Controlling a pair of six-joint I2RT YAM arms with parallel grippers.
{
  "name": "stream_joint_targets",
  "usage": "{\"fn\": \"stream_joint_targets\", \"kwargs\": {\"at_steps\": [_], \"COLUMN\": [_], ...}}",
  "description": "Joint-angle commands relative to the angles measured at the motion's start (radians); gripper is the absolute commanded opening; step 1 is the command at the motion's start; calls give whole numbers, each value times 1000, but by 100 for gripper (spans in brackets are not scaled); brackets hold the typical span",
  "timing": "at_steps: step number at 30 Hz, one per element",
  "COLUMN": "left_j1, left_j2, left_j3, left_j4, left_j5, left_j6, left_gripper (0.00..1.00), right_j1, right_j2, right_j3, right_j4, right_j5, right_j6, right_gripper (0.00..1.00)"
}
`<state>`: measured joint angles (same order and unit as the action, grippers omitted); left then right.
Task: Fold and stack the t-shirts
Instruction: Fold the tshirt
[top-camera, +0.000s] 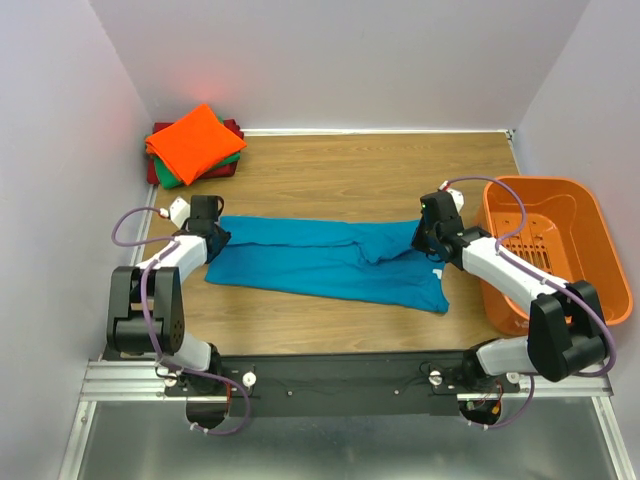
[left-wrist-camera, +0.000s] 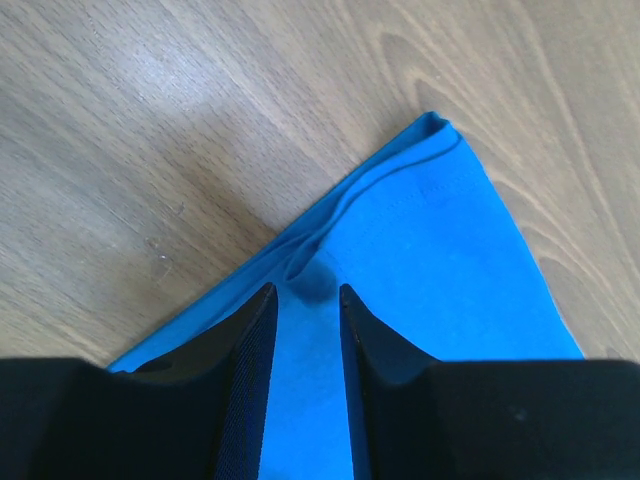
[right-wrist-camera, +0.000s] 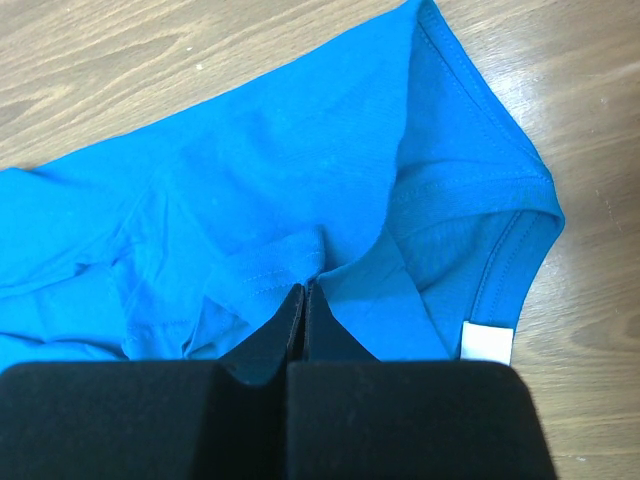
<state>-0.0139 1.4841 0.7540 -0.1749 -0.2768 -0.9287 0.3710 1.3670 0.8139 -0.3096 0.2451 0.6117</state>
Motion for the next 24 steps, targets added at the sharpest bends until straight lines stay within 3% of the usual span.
{"fn": "stream_joint_targets", "kwargs": {"at_steps": [1, 6, 10, 12, 24], "left_j1": [5, 5, 5, 5, 5], "left_j2": [42, 64, 77, 94, 248], "left_j3": [33, 57, 100, 157, 419], "left_j4": [-12, -6, 2, 3, -38], "left_j5": [-41, -36, -32, -18, 5], "left_j6": [-10, -4, 8, 14, 56], "left_gripper": [39, 34, 18, 1, 0], "right_j1": [-1, -1, -1, -3, -4], "right_j2": [3, 6, 12, 15, 63], "right_j3": [-4, 2, 13, 30, 197], "right_j4": [-22, -22, -22, -22, -43], "right_j5": [2, 2, 6, 13, 66], "right_j6": [-3, -3, -4, -7, -35], "right_gripper": [1, 1, 1, 1, 1]}}
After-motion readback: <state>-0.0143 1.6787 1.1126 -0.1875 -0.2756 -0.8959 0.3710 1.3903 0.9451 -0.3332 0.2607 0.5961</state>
